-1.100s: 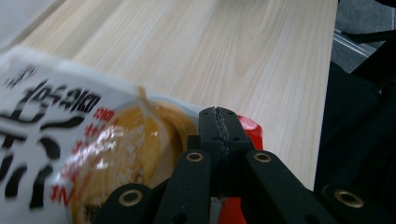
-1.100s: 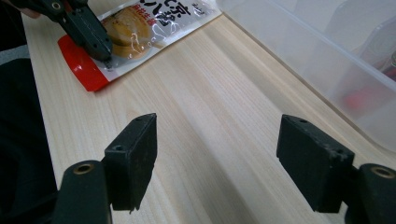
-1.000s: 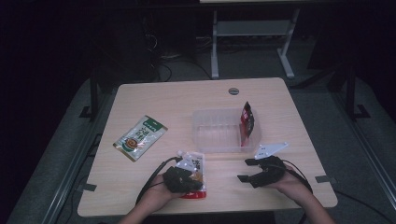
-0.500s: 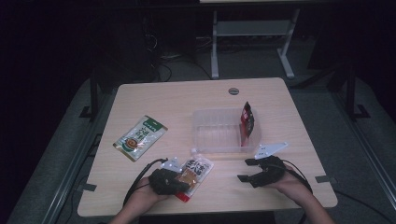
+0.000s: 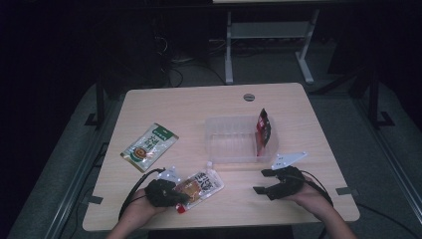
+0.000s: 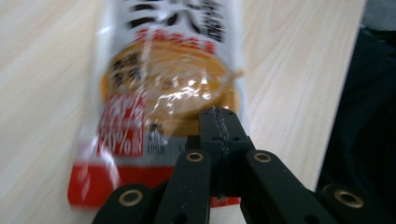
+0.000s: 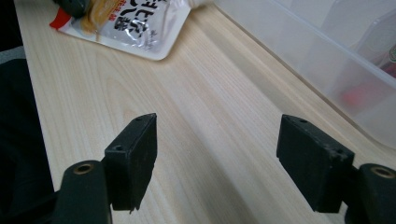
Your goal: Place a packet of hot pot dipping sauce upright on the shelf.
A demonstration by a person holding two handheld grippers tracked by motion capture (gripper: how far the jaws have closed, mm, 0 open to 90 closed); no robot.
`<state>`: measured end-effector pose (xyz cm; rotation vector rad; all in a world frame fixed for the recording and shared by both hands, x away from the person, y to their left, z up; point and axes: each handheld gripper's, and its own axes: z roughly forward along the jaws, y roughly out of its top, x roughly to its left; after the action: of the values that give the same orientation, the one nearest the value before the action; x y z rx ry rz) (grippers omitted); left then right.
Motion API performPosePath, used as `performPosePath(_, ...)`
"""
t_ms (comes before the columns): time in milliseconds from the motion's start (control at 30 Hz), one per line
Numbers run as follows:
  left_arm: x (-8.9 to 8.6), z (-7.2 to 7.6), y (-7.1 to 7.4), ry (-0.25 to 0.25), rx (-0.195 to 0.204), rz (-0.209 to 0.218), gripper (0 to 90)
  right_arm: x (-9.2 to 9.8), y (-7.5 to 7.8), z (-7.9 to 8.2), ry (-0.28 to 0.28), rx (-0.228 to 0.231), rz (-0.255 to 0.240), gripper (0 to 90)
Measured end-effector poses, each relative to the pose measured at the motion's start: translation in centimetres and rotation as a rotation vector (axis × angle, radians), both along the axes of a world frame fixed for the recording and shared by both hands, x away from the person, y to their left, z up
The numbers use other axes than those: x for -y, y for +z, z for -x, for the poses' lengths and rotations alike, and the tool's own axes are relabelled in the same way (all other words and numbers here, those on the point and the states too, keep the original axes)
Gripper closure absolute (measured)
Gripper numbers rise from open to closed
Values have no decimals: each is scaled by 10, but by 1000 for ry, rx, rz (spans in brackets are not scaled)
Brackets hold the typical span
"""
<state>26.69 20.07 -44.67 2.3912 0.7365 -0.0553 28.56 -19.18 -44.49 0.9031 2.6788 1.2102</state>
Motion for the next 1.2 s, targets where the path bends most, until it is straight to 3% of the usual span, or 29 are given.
performPosePath(133, -9, -3, 1, 17, 22, -14, 898, 0, 0, 0, 5, 0, 3, 285)
performPosePath(333, -10, -1, 0, 21, 45, -1, 897, 0, -1, 0, 7, -1, 4, 284)
performPosePath(567, -14, 0, 9, 35, 99, 6, 773, 0, 0, 0, 9, 3, 2, 277)
performPosePath(700, -27, 0, 15, 53, 126, -4, 766, -2, -1, 0, 16, -6, 2, 275)
performPosePath(833, -37, -2, 16, 86, 126, -1, 816, -4, 0, 0, 6, -30, -5, 269)
performPosePath(1000, -39, -5, 9, 93, 111, -35, 846, -11, 3, -2, -5, -71, -65, 248)
performPosePath(1200, -34, -5, 5, 77, 102, -62, 852, -37, 0, -5, 36, -92, -48, 216)
